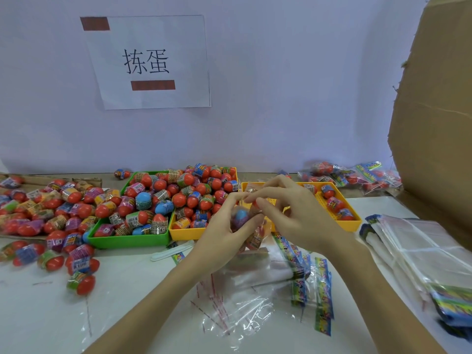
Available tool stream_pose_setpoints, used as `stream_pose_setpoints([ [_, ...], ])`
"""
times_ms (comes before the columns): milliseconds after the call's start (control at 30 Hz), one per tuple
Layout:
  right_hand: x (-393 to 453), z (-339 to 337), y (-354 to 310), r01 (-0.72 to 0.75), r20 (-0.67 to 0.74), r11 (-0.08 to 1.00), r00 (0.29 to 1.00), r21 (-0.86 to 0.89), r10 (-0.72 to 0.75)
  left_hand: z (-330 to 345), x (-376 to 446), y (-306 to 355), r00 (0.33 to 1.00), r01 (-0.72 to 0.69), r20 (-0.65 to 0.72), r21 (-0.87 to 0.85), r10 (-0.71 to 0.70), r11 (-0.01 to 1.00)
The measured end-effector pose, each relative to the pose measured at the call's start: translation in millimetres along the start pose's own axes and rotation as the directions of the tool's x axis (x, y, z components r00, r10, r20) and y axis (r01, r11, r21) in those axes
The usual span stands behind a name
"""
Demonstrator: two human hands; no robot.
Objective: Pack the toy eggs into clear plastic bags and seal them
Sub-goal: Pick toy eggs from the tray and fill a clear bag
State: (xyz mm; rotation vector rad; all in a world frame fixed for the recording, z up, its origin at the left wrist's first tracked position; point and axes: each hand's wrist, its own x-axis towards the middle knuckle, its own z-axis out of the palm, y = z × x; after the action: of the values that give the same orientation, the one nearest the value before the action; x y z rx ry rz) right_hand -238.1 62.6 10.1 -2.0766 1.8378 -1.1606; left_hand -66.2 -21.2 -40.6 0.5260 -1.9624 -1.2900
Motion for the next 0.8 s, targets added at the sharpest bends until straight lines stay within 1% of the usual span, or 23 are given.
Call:
stream_pose_setpoints([
  [100, 1, -1, -2, 0.013, -0.034, 0.999, 0.999, 0.052, -0.011, -1, 1, 1, 1.000, 0.003, -0.001, -0.012, -0.003, 1.000],
  [233, 0, 1, 3, 0.025, 0.020, 0.999, 0.999, 0.048, -0.026, -1, 0, 2, 1.000, -0.005, -0.013, -0.021, 0.005, 1.000],
  [367, -1, 7, 6, 0.009, 0.006, 0.999, 1.000, 0.053, -0.010, -1, 0, 1, 1.000, 0.017, -0.003, -0.041, -0.017, 0.999],
  [500, 0, 10, 6, 0.024, -0.045, 0.999, 0.999, -0.023, -0.025, 0, 0, -1, 1.000, 0.007, 0.007, 0.023, -0.007, 1.000],
  [567, 0, 9, 5, 0.021, -0.044, 0.999, 0.999, -0.044, -0.023, 3, -1, -3, 1.000, 0.002, 0.025, 0.044, -0.003, 0.999],
  [633, 0, 8, 5, 0.033, -0.030, 0.999, 0.999, -0.035, -0.034, 3, -1, -3, 1.000, -0.004, 0.015, 0.055, 0.004, 0.998],
  [700, -2, 6, 4, 0.059, -0.041, 0.998, 0.997, 0.009, -0.059, 1, 0, -1, 1.000, -0.003, -0.017, 0.008, 0.003, 1.000],
  [800, -1, 3, 0, 0.087, -0.177, 0.990, 0.982, 0.108, -0.068, -4, 2, 5, 0.996, 0.045, -0.074, -0.117, -0.054, 0.992],
])
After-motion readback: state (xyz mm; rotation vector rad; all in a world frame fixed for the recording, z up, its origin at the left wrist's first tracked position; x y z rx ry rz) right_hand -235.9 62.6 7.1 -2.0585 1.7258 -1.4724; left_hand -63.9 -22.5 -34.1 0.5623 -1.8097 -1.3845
